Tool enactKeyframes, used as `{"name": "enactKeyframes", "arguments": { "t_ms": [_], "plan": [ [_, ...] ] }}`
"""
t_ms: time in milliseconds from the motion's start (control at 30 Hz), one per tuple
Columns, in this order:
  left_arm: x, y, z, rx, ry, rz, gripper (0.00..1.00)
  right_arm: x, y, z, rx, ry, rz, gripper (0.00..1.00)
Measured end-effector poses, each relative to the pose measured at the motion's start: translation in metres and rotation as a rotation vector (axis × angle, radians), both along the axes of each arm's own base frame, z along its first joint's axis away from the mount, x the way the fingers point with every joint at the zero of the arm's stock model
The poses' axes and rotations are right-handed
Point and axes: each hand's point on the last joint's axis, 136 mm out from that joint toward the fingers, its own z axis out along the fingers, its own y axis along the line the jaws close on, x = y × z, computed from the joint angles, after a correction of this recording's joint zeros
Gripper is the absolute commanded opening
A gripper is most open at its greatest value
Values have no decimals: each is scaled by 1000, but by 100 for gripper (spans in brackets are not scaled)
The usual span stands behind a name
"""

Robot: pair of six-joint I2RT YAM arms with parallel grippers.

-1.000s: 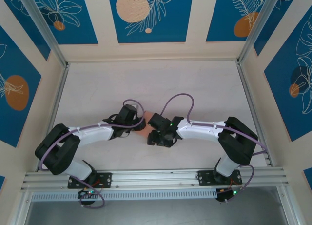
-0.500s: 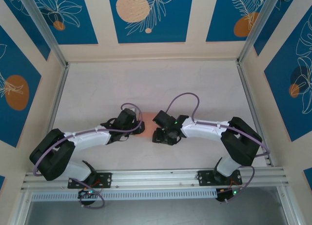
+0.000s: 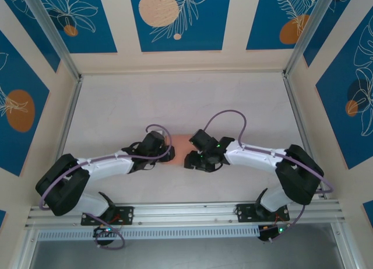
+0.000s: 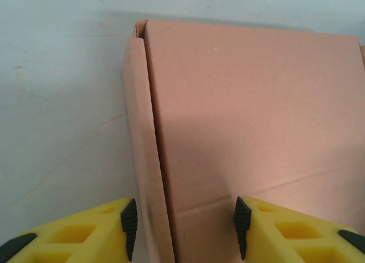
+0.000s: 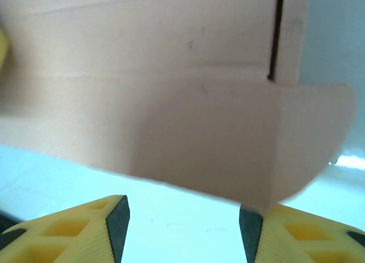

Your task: Fold the paper box

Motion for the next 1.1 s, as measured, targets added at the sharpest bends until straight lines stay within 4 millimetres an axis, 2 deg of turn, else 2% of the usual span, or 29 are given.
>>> {"name": "enactKeyframes", "arguments": {
  "t_ms": [100,233,333,467,533,633,733,900,1100],
  "plan": [
    [-2,5,4,27,-1,-6,59,-5,-8,25,26,-31,8,59],
    [-2,9,20,40,-25,-8,68,-5,-22,58,65,-83,-17,58],
    [-3,12,34,44,-48,-13,71,3,-37,67,68,-103,-62,58],
    [-7,17,44,46,-56,-21,72,21,-51,65,57,-114,-113,59],
    [-11,18,43,55,-47,-33,72,28,-55,62,52,-114,-117,64],
    [-19,18,38,61,-11,-64,72,39,-52,55,25,-96,-89,69],
    [-28,14,35,61,25,-115,74,46,-41,49,9,-78,-41,69],
    [-39,8,30,57,71,-185,74,46,-34,34,-7,-33,8,63],
    [-47,2,22,54,116,-245,73,42,-28,18,-17,15,27,61]
  ]
}}
